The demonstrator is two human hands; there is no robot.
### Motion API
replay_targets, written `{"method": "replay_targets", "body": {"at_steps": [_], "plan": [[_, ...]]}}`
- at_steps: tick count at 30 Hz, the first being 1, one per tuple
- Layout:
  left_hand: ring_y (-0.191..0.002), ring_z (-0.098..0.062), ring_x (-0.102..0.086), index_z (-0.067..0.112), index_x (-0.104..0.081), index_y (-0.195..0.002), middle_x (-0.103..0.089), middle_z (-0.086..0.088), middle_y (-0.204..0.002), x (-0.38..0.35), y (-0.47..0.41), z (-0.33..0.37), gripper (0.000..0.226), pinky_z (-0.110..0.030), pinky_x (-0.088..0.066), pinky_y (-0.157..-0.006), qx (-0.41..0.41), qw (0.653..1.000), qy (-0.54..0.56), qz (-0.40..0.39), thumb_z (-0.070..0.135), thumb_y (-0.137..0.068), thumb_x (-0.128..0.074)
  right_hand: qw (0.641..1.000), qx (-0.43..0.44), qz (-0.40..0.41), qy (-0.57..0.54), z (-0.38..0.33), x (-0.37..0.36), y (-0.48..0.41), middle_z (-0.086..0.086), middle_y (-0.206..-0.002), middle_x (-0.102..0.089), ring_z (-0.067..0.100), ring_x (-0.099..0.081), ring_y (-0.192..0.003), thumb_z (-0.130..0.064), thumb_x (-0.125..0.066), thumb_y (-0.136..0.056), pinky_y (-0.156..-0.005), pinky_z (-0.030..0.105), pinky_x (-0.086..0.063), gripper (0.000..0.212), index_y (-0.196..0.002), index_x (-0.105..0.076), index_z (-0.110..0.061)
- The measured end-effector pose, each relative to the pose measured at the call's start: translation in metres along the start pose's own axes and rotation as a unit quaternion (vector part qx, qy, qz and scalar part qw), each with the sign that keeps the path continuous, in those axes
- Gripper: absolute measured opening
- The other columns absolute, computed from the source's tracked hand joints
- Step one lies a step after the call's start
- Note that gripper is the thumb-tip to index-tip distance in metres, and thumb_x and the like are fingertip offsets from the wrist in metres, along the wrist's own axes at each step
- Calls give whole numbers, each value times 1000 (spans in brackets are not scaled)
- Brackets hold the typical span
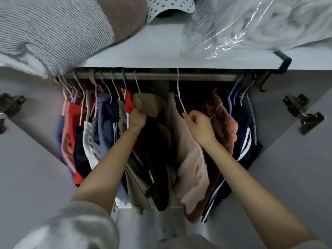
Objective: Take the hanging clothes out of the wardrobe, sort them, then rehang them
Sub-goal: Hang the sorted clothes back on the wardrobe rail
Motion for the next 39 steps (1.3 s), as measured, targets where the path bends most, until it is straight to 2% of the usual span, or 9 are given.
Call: {"method": "replay_targets", "body": {"at_steps": [5, 9, 13, 18, 20, 26, 30, 36, 39], "plan": [[-115, -41, -55, -14, -52, -123, -58, -29, -124, -1, 4, 1, 28, -29, -39, -89, -4, 998, -61, 13, 1, -102, -41, 1000, 0, -24, 5, 0, -22, -17, 3, -57, -48, 2, -42, -47, -29, -55, -98, -47, 15, -34, 45, -69, -52, 5], [-106, -35, -57, -9, -48, -119, -60, -25, -115, 2, 27, 1, 27, -20, -34, -66, -22, 998, -66, 9, 9, -100, -50, 998, -1, -48, 40, -2, -46, -28, 2, -61, -51, 2, -47, -50, -29, -52, -100, -47, 13, -35, 39, -66, -50, -10], [-111, -31, -60, -5, -50, -126, -62, -20, -121, 16, 56, 2, 31, -18, -40, -80, -88, 993, -70, 24, 3, -96, -54, 997, -5, -64, 52, 2, -67, -29, 6, -63, -50, 13, -48, -55, -29, -50, -101, -49, 21, -33, 38, -68, -49, -10], [-117, -31, -56, -4, -52, -132, -59, -19, -127, 33, 83, 9, 37, -30, -42, -103, -179, 975, -117, 64, 2, -95, -53, 997, 3, -67, 34, -5, -91, -33, -1, -58, -45, 10, -45, -51, -25, -49, -102, -47, 19, -32, 39, -64, -44, -15], [-120, -31, -54, -3, -52, -133, -59, -19, -128, 39, 92, 10, 40, -27, -37, -104, -211, 963, -147, 79, 1, -94, -54, 997, -4, -75, 28, -4, -103, -32, -1, -59, -46, 9, -46, -51, -25, -48, -102, -47, 19, -32, 37, -67, -45, -15], [-114, -33, -57, -2, -56, -129, -62, -16, -123, 53, 108, 3, 38, -44, -44, -99, -240, 944, -206, 93, 1, -91, -57, 994, -39, -98, 19, 3, -132, -22, -6, -62, -50, 0, -52, -53, -25, -47, -103, -49, 7, -38, 34, -69, -45, -21], [-107, -34, -60, -2, -57, -126, -64, -17, -116, 59, 121, 0, 35, -43, -48, -93, -239, 942, -210, 109, 4, -91, -59, 987, -55, -134, 63, -2, -139, -21, -4, -64, -49, 3, -49, -58, -29, -45, -103, -48, 14, -33, 33, -71, -41, -23], [-106, -32, -60, -2, -59, -122, -65, -16, -114, 72, 148, -9, 34, -39, -47, -94, -233, 945, -206, 100, 2, -88, -61, 984, -47, -145, 93, -9, -130, 10, 1, -72, -47, 12, -48, -65, -27, -48, -101, -65, 28, -38, 27, -78, -46, -14], [-119, -34, -56, -3, -55, -130, -60, -19, -127, 82, 164, -18, 41, -44, -43, -104, -217, 947, -221, 85, 5, -90, -60, 986, -34, -117, 117, -17, -119, 37, 13, -105, -57, 24, -56, -100, -26, -50, -100, -90, 39, -47, 25, -112, -56, -5]]}}
Point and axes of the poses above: each hand's wrist, its own y-axis away from the middle knuckle, its own x-axis out of the back of the hand, z = x × y, the point moved 6 cm from there along -y, towards the middle knuckle
